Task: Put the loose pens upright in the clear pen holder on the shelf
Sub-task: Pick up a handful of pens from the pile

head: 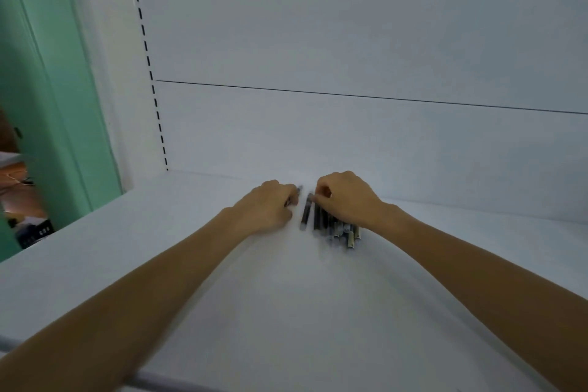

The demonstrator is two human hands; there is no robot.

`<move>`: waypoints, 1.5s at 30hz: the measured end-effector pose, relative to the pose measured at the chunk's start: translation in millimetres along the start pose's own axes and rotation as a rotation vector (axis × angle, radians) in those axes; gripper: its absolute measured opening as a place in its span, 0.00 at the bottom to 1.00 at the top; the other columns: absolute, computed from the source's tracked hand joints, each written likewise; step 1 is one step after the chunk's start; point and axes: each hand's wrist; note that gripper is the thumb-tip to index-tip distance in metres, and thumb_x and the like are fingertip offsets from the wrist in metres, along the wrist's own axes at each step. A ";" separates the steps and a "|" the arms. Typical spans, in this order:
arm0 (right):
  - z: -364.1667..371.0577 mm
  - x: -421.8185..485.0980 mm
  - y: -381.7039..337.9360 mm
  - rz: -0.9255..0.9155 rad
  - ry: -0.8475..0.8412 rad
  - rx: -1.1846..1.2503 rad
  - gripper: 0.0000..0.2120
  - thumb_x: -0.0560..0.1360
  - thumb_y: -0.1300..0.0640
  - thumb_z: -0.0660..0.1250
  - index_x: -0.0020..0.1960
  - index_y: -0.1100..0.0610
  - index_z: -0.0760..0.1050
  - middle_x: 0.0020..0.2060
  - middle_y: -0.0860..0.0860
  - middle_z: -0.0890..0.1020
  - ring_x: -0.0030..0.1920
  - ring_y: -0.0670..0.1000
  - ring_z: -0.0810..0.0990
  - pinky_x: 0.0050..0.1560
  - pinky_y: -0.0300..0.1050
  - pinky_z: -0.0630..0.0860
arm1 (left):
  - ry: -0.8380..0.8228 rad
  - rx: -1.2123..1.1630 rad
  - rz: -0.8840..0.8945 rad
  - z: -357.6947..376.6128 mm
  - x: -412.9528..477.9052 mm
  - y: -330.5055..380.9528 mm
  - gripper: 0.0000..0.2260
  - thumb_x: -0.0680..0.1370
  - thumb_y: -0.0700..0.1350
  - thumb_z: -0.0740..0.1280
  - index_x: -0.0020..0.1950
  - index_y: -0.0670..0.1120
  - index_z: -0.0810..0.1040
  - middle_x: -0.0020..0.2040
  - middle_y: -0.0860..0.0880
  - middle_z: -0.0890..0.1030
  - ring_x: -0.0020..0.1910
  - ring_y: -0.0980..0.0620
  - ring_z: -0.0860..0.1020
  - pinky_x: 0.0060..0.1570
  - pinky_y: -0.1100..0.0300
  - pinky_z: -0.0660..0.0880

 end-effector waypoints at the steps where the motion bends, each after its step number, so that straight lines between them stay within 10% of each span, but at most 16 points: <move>1: 0.6 2.4 -3.0 0.037 -0.017 -0.065 0.13 0.77 0.50 0.62 0.40 0.58 0.72 0.37 0.53 0.78 0.38 0.53 0.76 0.38 0.44 0.72 | -0.004 0.025 -0.003 0.1 -1.0 -3.5 0.15 0.77 0.37 0.56 0.62 0.45 0.69 0.53 0.45 0.72 0.47 0.48 0.70 0.44 0.58 0.67; 6: 4.2 7.2 -21.2 0.222 -0.069 -0.122 0.23 0.75 0.42 0.64 0.32 0.57 0.63 0.28 0.50 0.69 0.29 0.49 0.68 0.30 0.41 0.64 | -0.037 0.149 -0.020 -1.7 -8.8 -17.5 0.17 0.78 0.37 0.53 0.67 0.42 0.60 0.57 0.41 0.70 0.49 0.44 0.70 0.47 0.54 0.68; 10: 7.0 10.6 -38.4 0.253 -0.080 -0.055 0.14 0.72 0.49 0.68 0.47 0.59 0.70 0.41 0.52 0.75 0.40 0.51 0.74 0.37 0.43 0.70 | -0.043 0.279 -0.027 -8.6 -25.3 -31.1 0.14 0.80 0.38 0.53 0.66 0.39 0.64 0.60 0.41 0.69 0.56 0.42 0.74 0.49 0.56 0.69; 14: 4.4 7.9 -56.7 0.326 -0.127 -0.065 0.16 0.70 0.59 0.66 0.31 0.57 0.61 0.28 0.51 0.67 0.28 0.50 0.65 0.27 0.39 0.61 | -0.013 0.398 0.071 -10.4 -43.7 -39.2 0.12 0.80 0.37 0.52 0.62 0.40 0.66 0.59 0.42 0.71 0.53 0.43 0.75 0.44 0.57 0.66; 20: -2.0 -7.9 -84.8 0.405 -0.171 -0.109 0.15 0.71 0.53 0.68 0.34 0.57 0.63 0.30 0.49 0.70 0.29 0.48 0.68 0.29 0.39 0.64 | -0.148 0.209 0.054 -24.4 -48.6 -44.3 0.13 0.81 0.47 0.55 0.57 0.40 0.70 0.54 0.43 0.74 0.51 0.45 0.74 0.43 0.59 0.66; 31: -37.5 -68.0 -63.6 0.436 0.442 0.509 0.17 0.73 0.64 0.66 0.61 0.58 0.69 0.45 0.56 0.80 0.39 0.51 0.79 0.37 0.41 0.77 | 0.179 -0.443 0.193 -24.9 -80.0 -16.3 0.11 0.81 0.48 0.57 0.40 0.46 0.61 0.32 0.49 0.68 0.27 0.54 0.64 0.24 0.65 0.61; 35: -56.6 -121.2 -36.8 0.394 0.538 0.432 0.33 0.73 0.67 0.66 0.72 0.45 0.59 0.41 0.51 0.76 0.40 0.54 0.83 0.41 0.47 0.81 | 0.115 -0.518 0.339 -12.3 -84.6 40.1 0.11 0.79 0.48 0.61 0.39 0.46 0.65 0.34 0.48 0.71 0.27 0.54 0.65 0.24 0.68 0.62; 40: -92.0 -205.6 10.3 0.464 0.699 0.334 0.38 0.72 0.67 0.66 0.73 0.40 0.56 0.40 0.51 0.78 0.40 0.52 0.83 0.36 0.36 0.75 | -0.023 -0.602 0.434 21.3 -94.1 134.3 0.13 0.81 0.49 0.57 0.40 0.43 0.69 0.38 0.42 0.77 0.34 0.47 0.74 0.40 0.47 0.75; 45: -144.6 -323.1 70.5 0.545 0.724 0.195 0.40 0.71 0.66 0.70 0.73 0.41 0.56 0.36 0.52 0.80 0.40 0.52 0.82 0.43 0.41 0.79 | -0.092 -0.668 0.580 59.2 -116.4 260.2 0.15 0.81 0.49 0.56 0.46 0.38 0.72 0.38 0.46 0.74 0.31 0.53 0.68 0.35 0.59 0.66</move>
Point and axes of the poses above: each hand's wrist, its own x-axis towards the middle knuckle, its own z-axis out of the palm, y = z × x
